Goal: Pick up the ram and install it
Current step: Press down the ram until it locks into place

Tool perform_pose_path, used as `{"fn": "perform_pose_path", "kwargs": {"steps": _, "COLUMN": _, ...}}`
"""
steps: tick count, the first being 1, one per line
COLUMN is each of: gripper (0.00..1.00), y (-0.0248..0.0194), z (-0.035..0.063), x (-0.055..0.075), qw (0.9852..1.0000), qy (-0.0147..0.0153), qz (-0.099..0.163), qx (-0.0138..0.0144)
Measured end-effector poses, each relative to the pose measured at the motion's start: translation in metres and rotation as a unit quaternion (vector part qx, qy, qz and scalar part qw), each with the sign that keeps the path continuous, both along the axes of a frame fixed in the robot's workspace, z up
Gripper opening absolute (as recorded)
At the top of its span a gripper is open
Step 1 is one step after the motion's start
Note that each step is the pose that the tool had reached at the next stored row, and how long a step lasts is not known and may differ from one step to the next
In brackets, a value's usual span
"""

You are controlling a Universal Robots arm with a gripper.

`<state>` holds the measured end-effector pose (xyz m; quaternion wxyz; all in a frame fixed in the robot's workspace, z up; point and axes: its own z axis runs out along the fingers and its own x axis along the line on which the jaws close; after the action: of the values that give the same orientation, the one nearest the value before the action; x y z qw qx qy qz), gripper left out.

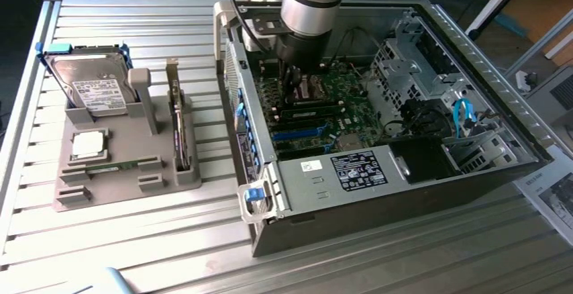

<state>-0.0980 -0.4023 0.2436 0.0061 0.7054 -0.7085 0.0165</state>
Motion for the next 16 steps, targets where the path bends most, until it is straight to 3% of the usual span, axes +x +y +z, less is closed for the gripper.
{"fn": "perform_pose_path", "kwargs": {"steps": 16, "gripper": 0.1, "y": -0.0006, "z": -0.0096, "x": -0.0003, "qw": 1.0, "qy": 0.0, "qz": 0.0, "qx": 0.0}}
